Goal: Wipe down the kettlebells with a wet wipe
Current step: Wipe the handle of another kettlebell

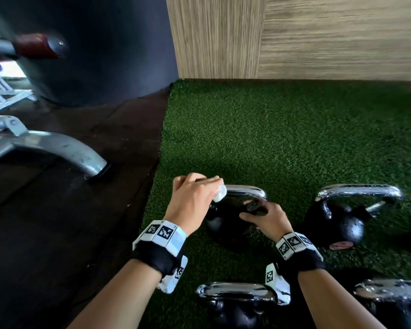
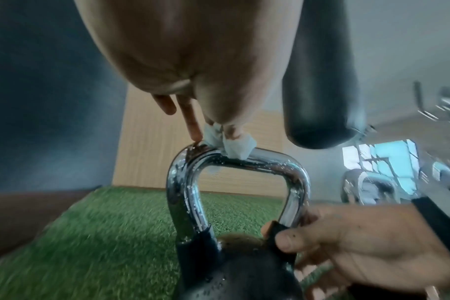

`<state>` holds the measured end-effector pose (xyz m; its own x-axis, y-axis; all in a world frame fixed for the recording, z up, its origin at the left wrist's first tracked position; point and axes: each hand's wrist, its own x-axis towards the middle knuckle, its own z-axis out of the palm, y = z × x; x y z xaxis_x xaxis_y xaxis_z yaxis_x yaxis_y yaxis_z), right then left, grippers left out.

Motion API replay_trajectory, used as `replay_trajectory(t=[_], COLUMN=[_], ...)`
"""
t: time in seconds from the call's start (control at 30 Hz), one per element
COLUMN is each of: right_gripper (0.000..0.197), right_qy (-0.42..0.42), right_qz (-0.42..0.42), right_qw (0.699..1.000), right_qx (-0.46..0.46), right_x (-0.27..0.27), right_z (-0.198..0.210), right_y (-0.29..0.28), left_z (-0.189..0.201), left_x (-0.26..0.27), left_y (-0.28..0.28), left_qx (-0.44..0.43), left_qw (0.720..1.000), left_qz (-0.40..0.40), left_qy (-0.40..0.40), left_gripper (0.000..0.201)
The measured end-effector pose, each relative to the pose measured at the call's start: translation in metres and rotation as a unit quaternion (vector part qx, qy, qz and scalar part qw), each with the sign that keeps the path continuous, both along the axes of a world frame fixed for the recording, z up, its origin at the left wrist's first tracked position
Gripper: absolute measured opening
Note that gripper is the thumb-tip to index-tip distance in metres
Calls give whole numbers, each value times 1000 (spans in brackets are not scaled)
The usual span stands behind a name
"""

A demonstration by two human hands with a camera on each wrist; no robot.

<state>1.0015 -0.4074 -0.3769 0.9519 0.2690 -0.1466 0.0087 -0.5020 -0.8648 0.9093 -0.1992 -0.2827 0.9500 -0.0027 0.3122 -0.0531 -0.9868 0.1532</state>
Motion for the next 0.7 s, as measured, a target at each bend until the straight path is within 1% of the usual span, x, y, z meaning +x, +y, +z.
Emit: replay_trajectory(t=[0.03,0.1,0.17,0.23,0.33,0.37,0.43,0.5,0.6,0.7], right_gripper=[31,27,29,30,29,29,29,27,31,25], right_qy=[-2,-10,-18,-24,-22,-21,-17,-11,-12,-8], right_qz=[0,0,0,1,2,1,-6,-11,-7,-12], right_qw=[1000,1000,1000,999,1000,1000,1000,1000,1000,1000], right_qx=[-4,-12,-17,-21,-14,-13,-12,-5,0,1], right_x=[0,0,0,1,0,-1,0,1,1,1], right_z=[0,0,0,0,-1,-1,-3,-4,-7,-7], right_y=[0,0,0,-1,-2,-2,-2,-1,-2,-2], left_z=[-2,-8,-11,-11,-15,-17,-23,-29,-36,-47], left_x=[-2,-6,-7,-7,-10,-11,-14,-14,-12,-13], left_y=[5,16,25,29,32,33,36,40,42,43], left_qx=[-62,-180,-246,-262,-256,-275,-336,-378,-397,-423], left_qw=[998,982,968,965,967,961,940,923,915,904], left_qz=[19,52,47,23,6,14,44,59,50,51], left_qy=[-12,-22,-19,-13,-10,-1,28,48,45,33], left_gripper=[34,32,32,32,37,39,39,38,39,40])
